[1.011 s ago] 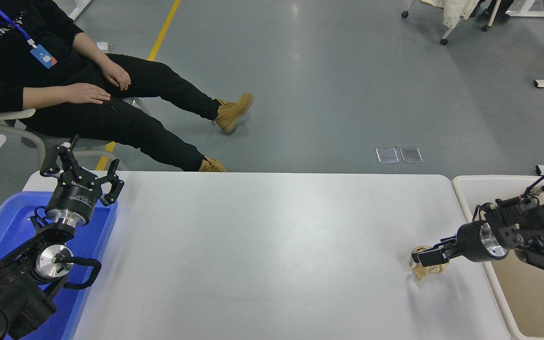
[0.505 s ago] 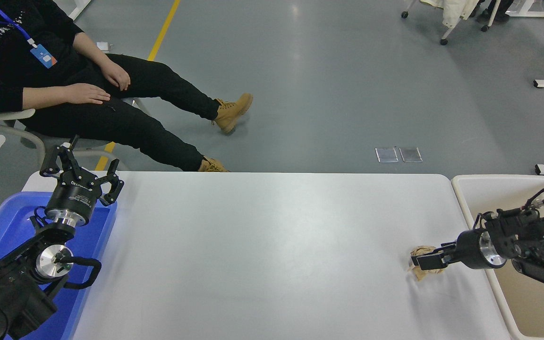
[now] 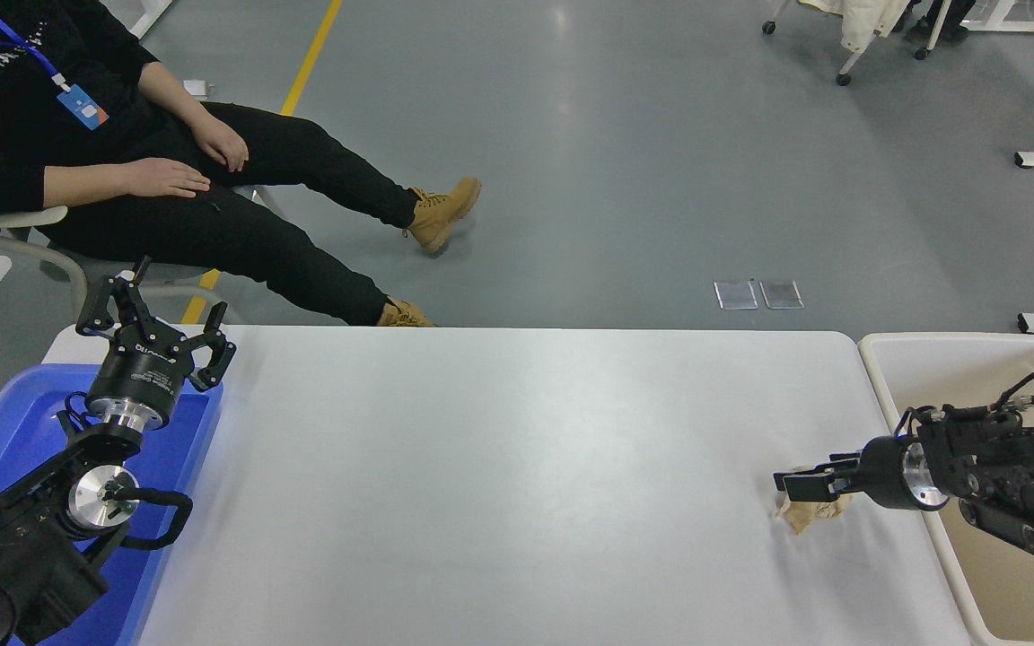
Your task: Clean the table surface
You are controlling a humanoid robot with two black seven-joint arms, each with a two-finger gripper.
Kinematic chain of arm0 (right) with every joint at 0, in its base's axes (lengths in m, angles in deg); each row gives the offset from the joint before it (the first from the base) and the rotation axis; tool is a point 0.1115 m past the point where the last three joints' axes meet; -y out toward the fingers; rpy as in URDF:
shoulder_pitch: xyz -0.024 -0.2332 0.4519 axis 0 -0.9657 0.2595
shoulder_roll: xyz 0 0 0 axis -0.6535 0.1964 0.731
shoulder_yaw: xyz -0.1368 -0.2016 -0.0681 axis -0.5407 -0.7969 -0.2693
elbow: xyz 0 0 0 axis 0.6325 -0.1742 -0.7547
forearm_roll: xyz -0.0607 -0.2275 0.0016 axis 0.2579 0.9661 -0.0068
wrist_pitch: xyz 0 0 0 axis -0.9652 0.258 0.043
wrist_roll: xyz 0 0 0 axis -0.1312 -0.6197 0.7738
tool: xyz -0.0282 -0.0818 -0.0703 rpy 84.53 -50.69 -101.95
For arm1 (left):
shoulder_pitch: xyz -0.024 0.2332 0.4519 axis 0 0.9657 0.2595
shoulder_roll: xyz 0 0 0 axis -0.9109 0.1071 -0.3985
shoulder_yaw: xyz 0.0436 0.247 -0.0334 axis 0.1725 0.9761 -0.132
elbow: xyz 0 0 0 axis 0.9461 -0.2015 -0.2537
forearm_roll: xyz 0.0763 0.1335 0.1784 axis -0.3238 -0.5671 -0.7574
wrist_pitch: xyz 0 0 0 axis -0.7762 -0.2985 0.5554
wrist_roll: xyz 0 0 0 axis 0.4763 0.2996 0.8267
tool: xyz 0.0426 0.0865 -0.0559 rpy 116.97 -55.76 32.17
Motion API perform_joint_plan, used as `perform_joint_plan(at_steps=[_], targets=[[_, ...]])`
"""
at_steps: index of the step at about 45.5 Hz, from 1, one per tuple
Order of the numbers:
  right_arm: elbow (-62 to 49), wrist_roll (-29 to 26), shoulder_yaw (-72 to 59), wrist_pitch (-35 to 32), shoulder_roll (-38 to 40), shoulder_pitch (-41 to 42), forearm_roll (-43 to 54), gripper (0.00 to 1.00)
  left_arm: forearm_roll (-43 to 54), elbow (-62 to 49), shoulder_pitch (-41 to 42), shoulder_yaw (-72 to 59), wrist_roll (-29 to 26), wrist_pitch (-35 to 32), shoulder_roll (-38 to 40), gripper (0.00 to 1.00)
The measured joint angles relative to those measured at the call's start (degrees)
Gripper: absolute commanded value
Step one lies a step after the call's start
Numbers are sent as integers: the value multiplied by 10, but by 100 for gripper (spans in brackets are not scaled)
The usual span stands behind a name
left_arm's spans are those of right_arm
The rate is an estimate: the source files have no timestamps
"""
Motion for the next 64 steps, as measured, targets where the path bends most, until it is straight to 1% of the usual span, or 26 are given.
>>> perform_joint_plan(at_steps=[28,32,36,39,40,43,44,46,47,64], targets=[[-7,0,-6,5,-2,-17,-5,96,0,0,0,0,0,0,0,100],[-7,0,-7,5,-2,-19,-5,94,0,0,0,0,0,0,0,100],[-7,0,-8,5,-2,-20,-3,84,0,0,0,0,0,0,0,100],[-7,0,-9,7,-2,-20,-1,69,0,0,0,0,0,0,0,100],[-7,0,-10,7,-2,-20,-1,61,0,0,0,0,0,0,0,100],[-7,0,-10,12,-2,-21,0,29,0,0,0,0,0,0,0,100],[-7,0,-10,14,-2,-21,0,20,0,0,0,0,0,0,0,100],[-7,0,-11,17,-2,-21,1,4,0,0,0,0,0,0,0,100],[-7,1,-11,18,-2,-21,2,0,0,0,0,0,0,0,0,100],[-8,0,-27,27,-1,-21,0,0,0,0,0,0,0,0,0,100]])
